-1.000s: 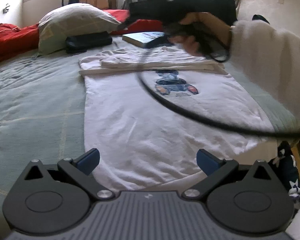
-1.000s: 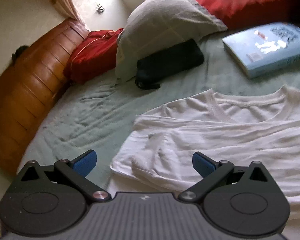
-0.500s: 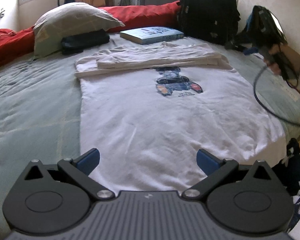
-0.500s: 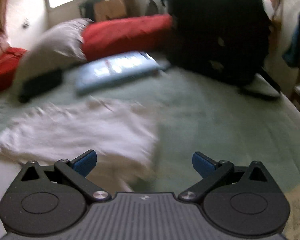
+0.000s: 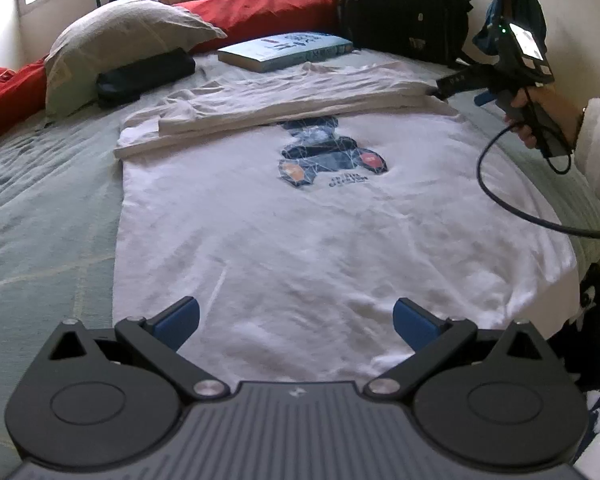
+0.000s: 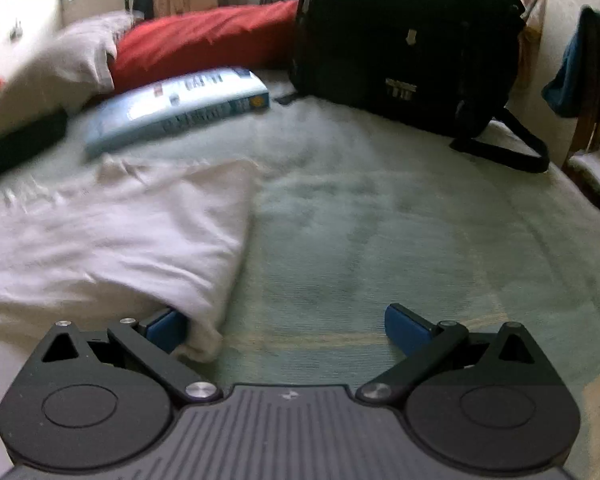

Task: Fold clothes
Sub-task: 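Lift the right gripper away from the folded sleeve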

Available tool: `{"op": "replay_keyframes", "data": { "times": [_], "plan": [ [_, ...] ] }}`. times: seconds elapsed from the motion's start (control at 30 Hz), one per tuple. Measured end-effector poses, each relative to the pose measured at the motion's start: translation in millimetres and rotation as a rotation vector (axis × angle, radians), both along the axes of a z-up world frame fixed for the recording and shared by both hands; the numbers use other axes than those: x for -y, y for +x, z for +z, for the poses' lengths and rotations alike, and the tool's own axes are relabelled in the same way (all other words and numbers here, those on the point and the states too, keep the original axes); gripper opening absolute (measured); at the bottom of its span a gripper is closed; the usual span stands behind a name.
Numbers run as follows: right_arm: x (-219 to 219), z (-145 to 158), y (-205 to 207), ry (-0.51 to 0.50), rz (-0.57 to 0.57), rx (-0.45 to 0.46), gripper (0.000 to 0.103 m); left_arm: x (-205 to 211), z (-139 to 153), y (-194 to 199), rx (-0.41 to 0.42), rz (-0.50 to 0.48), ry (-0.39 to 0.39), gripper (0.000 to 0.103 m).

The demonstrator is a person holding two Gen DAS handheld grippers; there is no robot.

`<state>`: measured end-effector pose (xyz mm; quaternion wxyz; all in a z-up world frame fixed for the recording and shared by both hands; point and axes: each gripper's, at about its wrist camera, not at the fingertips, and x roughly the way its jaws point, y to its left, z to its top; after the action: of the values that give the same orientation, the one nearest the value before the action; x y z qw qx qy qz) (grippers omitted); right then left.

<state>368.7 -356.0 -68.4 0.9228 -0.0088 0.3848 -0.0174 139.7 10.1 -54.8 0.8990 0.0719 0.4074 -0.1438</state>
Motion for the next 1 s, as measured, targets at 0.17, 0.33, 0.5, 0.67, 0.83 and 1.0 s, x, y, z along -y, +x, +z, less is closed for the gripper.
{"op": "replay_keyframes", "data": {
  "times": [0.17,0.33,0.5,0.67,0.83,1.0],
  "plan": [
    [-3.8,11.2,-8.7,-0.105,-0.010,0.075,0.103,2.2,0.4,1.0,0.002,-0.007,-0.001,0.102],
    [-22.1,30.4,-26.6,-0.116,0.099,0.045,0.103,-3.5,3.7,2.1,0.019,-0.012,-0.004,0.102],
    [-44.6,51.8,-47.1,-0.003,0.209,0.081,0.103,-17.2,18.4,14.8,0.074,-0.005,-0.026,0.102],
    [-73.9,54.6,-67.0,0.164,0.330,0.079,0.103,-43.7,41.8,64.0,0.108,0.005,-0.180,0.102],
    [-105.9,42.6,-91.3,0.257,0.416,0.057,0.103,-70.9,44.4,142.7,0.031,0.055,-0.371,0.102],
    [-124.7,36.9,-112.2,0.291,0.450,0.083,0.103,-95.4,28.5,216.8,-0.036,0.164,-0.493,0.102]
  ]
}}
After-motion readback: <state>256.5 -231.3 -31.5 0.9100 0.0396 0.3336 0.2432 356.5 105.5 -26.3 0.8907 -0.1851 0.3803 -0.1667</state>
